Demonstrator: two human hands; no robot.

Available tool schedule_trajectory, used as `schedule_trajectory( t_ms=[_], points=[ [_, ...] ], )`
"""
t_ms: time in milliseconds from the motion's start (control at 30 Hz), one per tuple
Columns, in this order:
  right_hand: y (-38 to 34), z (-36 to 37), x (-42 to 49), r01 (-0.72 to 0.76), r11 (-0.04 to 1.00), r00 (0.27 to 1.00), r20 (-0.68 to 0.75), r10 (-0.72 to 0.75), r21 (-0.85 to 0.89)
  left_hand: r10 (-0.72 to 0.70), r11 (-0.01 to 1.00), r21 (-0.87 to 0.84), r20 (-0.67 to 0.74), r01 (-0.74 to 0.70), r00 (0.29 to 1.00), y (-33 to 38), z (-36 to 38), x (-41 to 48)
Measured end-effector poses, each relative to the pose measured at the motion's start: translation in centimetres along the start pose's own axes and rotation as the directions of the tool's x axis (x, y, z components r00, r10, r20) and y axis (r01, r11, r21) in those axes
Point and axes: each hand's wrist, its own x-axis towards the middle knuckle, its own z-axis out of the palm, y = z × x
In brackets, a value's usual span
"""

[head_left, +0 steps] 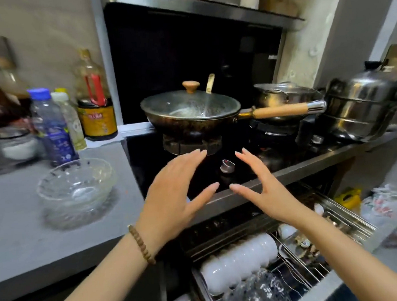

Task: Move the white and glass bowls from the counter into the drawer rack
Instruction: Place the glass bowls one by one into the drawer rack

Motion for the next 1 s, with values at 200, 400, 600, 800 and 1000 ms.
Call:
schedule_trajectory(
  t_ms=[200, 400, 600, 800, 1000],
  points=[
    [-5.9, 6.2, 4.9, 0.106, 0.993, 0.985, 0.132, -0.111, 0.044, -0.197, 0.961, 0.190, -0.046, 0.202, 0.979, -5.9, -7.7, -2.6],
    [-10.0, 11.6, 8.2, 0.151, 0.985, 0.954, 0.250, -0.167, 0.080, -0.387, 0.885, 0.245, -0.082, 0.395, 0.918, -11.9, -11.7, -6.6],
    [-12.3, 16.0, 10.2, 0.126, 0.989, 0.938, 0.313, -0.145, 0.082, -0.540, 0.833, 0.148, 0.014, 0.533, 0.841, -15.8, -12.2, -9.3],
    [-12.4, 18.1, 11.1, 0.129, 0.991, 0.936, 0.325, -0.136, 0.043, -0.528, 0.847, -0.067, 0.011, 0.528, 0.849, -16.8, -11.6, -9.5],
    [-12.2, 18.4, 11.3, 0.130, 0.990, 0.945, 0.294, -0.140, 0.054, -0.555, 0.822, -0.139, 0.016, 0.552, 0.831, -17.8, -11.1, -9.2]
  ],
)
